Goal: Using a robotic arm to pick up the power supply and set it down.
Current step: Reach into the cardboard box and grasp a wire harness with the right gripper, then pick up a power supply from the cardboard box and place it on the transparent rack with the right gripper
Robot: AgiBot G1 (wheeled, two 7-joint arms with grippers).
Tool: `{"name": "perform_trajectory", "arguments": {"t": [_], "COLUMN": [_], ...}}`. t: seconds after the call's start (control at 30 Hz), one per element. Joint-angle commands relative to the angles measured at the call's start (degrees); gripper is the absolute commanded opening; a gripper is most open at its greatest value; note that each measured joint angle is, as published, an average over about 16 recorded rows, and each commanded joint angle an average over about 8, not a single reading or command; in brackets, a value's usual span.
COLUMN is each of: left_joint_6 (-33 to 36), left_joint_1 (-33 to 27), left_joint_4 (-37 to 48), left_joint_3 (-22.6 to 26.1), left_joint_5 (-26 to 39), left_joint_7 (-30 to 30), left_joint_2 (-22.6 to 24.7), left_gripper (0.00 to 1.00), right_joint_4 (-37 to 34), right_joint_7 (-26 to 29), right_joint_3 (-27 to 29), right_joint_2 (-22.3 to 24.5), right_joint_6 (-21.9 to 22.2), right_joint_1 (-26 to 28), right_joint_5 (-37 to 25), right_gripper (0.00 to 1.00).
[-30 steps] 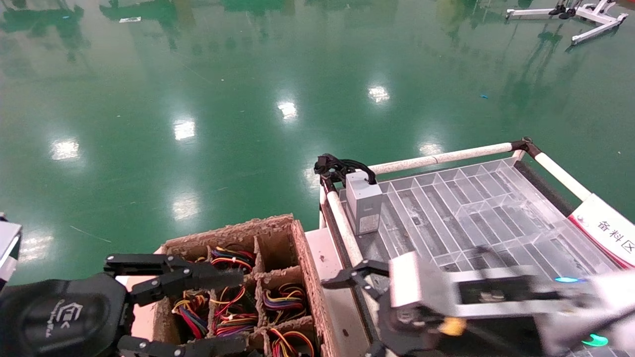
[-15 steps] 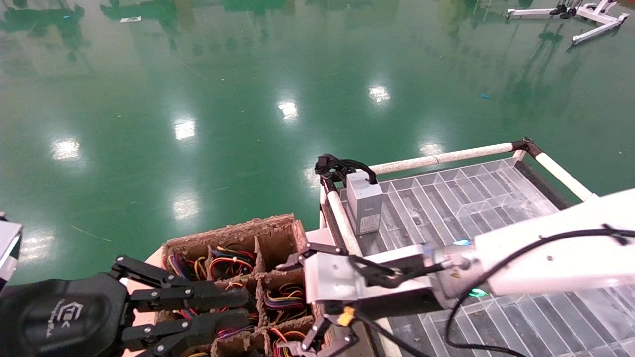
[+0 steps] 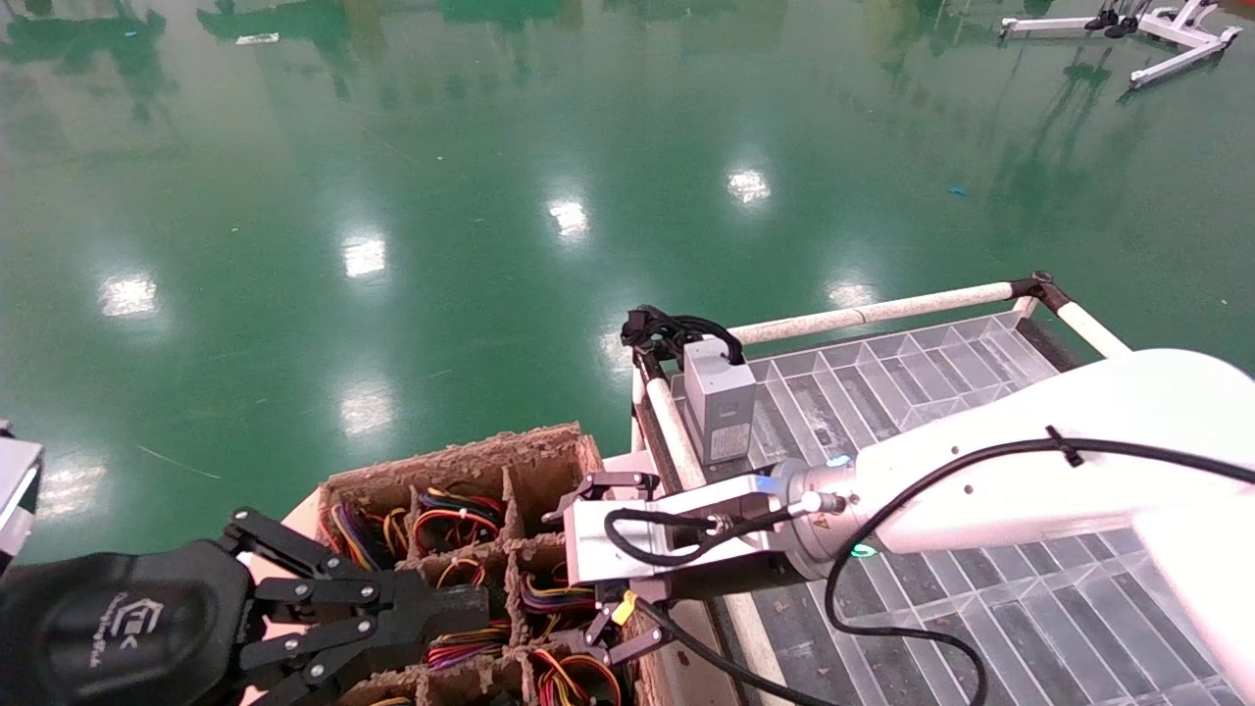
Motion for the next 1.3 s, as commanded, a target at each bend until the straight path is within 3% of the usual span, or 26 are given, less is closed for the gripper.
{"name": "perform_trajectory", "arguments": {"t": [0.03, 0.1, 0.3, 0.37, 0.93, 1.3], "left_joint_6": [0.00, 0.00, -0.01, -0.01, -0.02, -0.03], "left_joint_1": [0.00, 0.00, 0.00, -0.01, -0.01, -0.02], "left_joint_4": [0.00, 0.00, 0.00, 0.00, 0.00, 0.00], "left_joint_3": [0.00, 0.01, 0.02, 0.02, 0.06, 0.08], "left_joint_5": [0.00, -0.01, -0.01, -0.02, -0.04, -0.05], "left_joint_7": [0.00, 0.00, 0.01, 0.01, 0.03, 0.04], "left_joint_2": [0.00, 0.00, -0.01, -0.01, -0.02, -0.03], "left_gripper": [0.26, 0.35, 0.87, 0.98, 1.00, 1.00], "right_joint_4": [-0.35, -0.61, -1.33, -1.50, -1.03, -0.12], "right_joint_7": [0.10, 0.21, 0.81, 1.06, 4.35, 5.84], "right_joint_3": [-0.29, -0.65, -1.48, -1.67, -2.63, -1.23], "right_joint_2": [-0.51, -1.01, -2.15, -2.39, -2.46, -1.04], "right_joint_6": [0.49, 0.70, 0.99, 1.06, 0.60, -0.56], "right_joint_1": [0.09, 0.15, 0.62, 0.78, 0.98, 0.89], "right_joint_5": [-0.68, -1.26, -2.68, -3.05, -4.82, -2.16], "right_gripper": [0.00, 0.00, 0.00, 0.00, 0.00, 0.00]}}
